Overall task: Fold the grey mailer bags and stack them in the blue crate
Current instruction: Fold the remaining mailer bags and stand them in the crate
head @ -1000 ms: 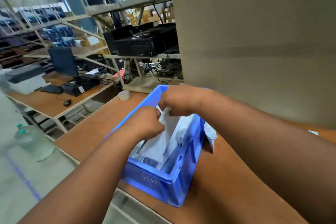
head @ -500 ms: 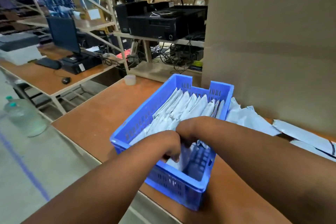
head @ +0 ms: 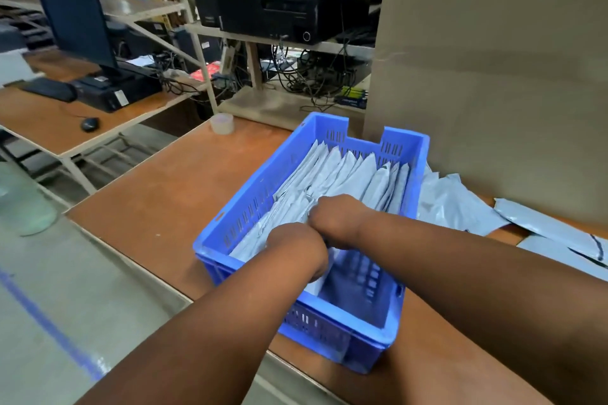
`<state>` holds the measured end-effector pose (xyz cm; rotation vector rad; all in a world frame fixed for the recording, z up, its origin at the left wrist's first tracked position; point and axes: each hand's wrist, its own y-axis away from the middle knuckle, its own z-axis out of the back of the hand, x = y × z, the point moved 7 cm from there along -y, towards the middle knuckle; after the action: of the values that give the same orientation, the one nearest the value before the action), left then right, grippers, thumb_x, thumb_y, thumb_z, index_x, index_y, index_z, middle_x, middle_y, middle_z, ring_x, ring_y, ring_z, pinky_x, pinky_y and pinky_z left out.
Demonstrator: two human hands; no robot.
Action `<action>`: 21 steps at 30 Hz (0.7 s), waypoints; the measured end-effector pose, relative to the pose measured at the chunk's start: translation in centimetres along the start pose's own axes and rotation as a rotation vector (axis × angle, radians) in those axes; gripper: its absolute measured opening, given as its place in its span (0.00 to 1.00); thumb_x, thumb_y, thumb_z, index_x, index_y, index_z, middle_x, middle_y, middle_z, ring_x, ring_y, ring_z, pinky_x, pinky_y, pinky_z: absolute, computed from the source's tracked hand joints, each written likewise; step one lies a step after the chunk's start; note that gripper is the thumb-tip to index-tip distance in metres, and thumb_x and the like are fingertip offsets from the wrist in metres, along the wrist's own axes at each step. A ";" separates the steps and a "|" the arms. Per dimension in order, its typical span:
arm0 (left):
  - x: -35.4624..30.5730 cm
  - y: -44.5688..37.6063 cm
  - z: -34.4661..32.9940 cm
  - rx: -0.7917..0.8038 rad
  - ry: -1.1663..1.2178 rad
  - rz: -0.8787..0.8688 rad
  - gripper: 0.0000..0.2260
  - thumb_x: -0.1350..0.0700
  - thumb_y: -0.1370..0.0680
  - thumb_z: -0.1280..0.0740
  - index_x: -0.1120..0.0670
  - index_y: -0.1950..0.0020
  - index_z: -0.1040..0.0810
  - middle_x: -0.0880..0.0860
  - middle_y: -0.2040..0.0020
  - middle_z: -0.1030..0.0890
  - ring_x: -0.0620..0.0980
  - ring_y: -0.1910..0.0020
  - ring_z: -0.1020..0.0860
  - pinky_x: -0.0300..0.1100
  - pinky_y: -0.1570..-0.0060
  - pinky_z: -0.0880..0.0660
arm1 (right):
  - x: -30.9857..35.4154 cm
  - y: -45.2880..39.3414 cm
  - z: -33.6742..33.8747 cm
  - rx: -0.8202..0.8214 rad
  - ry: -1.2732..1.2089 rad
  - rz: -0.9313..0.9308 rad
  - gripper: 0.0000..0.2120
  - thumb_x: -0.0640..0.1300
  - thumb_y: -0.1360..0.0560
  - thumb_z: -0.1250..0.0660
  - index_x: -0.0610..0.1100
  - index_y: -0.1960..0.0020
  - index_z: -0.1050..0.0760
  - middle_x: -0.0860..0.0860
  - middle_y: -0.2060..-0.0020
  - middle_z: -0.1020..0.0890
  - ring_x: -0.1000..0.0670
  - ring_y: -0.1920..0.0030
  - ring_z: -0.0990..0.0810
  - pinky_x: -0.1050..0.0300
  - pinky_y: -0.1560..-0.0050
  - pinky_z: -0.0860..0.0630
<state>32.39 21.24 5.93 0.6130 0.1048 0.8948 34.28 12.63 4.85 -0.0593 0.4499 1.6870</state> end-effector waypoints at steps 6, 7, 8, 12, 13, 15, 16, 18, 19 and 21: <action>0.5 0.2 -0.2 0.025 0.016 0.056 0.05 0.54 0.25 0.24 0.49 0.56 0.20 0.49 0.49 0.16 0.52 0.50 0.16 0.44 0.54 0.21 | 0.3 0.5 0.3 0.019 -0.014 -0.039 0.07 0.49 0.29 0.24 0.52 0.53 0.18 0.51 0.55 0.17 0.44 0.55 0.19 0.55 0.66 0.33; 0.6 0.6 0.1 -0.011 0.024 0.065 0.07 0.54 0.27 0.23 0.49 0.54 0.19 0.49 0.52 0.17 0.53 0.53 0.17 0.44 0.55 0.22 | 0.0 0.7 0.4 0.034 -0.031 -0.040 0.08 0.51 0.30 0.24 0.52 0.52 0.18 0.52 0.56 0.17 0.45 0.57 0.20 0.56 0.67 0.34; 0.5 1.0 0.7 -0.047 0.031 0.066 0.09 0.54 0.28 0.22 0.49 0.51 0.19 0.49 0.55 0.19 0.53 0.54 0.18 0.44 0.55 0.21 | -0.4 1.0 0.5 0.034 -0.047 -0.033 0.11 0.53 0.30 0.23 0.53 0.50 0.18 0.52 0.57 0.18 0.44 0.57 0.20 0.57 0.67 0.33; -0.2 2.6 3.8 -0.184 0.084 0.027 0.18 0.48 0.31 0.18 0.47 0.46 0.19 0.48 0.58 0.25 0.53 0.59 0.21 0.45 0.58 0.24 | -2.5 3.4 3.4 -0.037 -0.143 -0.029 0.17 0.59 0.27 0.24 0.55 0.42 0.19 0.53 0.53 0.19 0.46 0.54 0.20 0.53 0.58 0.25; -0.6 3.1 4.9 -0.250 0.097 0.003 0.17 0.48 0.30 0.19 0.48 0.45 0.19 0.48 0.58 0.25 0.53 0.59 0.22 0.45 0.59 0.25 | -3.1 4.4 4.3 -0.048 -0.168 -0.035 0.17 0.60 0.27 0.24 0.55 0.41 0.20 0.53 0.53 0.19 0.47 0.55 0.22 0.53 0.57 0.26; -1.9 4.0 7.0 -0.402 0.079 -0.060 0.14 0.51 0.26 0.25 0.50 0.42 0.19 0.49 0.53 0.22 0.54 0.53 0.19 0.45 0.58 0.27 | -4.7 6.9 6.0 -0.088 -0.190 -0.053 0.16 0.60 0.26 0.25 0.56 0.41 0.19 0.54 0.57 0.22 0.47 0.56 0.23 0.52 0.57 0.27; -2.9 4.6 7.9 -0.470 0.055 -0.100 0.13 0.52 0.25 0.27 0.49 0.41 0.20 0.50 0.49 0.20 0.55 0.48 0.19 0.46 0.56 0.29 | -5.6 8.3 6.7 -0.118 -0.202 -0.064 0.16 0.61 0.26 0.26 0.56 0.41 0.19 0.55 0.58 0.23 0.47 0.56 0.23 0.52 0.56 0.25; -5.6 6.0 9.5 -0.592 0.006 -0.193 0.12 0.49 0.24 0.28 0.48 0.41 0.21 0.50 0.46 0.19 0.56 0.43 0.20 0.47 0.54 0.31 | -8.1 11.6 7.0 -0.164 -0.237 -0.107 0.16 0.62 0.25 0.27 0.58 0.40 0.21 0.57 0.53 0.19 0.47 0.51 0.21 0.50 0.53 0.22; -7.0 6.7 10.2 -0.643 -0.003 -0.241 0.13 0.48 0.23 0.28 0.48 0.41 0.21 0.50 0.46 0.19 0.56 0.42 0.21 0.47 0.54 0.32 | -9.7 13.3 6.7 -0.170 -0.261 -0.140 0.17 0.62 0.24 0.28 0.58 0.39 0.21 0.57 0.48 0.18 0.48 0.48 0.20 0.49 0.52 0.22; -10.2 8.1 11.4 -0.728 -0.018 -0.334 0.13 0.46 0.23 0.30 0.49 0.41 0.21 0.52 0.46 0.19 0.58 0.42 0.22 0.49 0.52 0.30 | -12.9 17.2 5.5 -0.169 -0.293 -0.213 0.19 0.62 0.23 0.28 0.57 0.36 0.22 0.56 0.42 0.18 0.48 0.42 0.20 0.49 0.48 0.22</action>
<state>24.10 12.08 18.06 -0.0788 -0.1314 0.5430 21.15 0.60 18.17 0.0163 0.0777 1.4902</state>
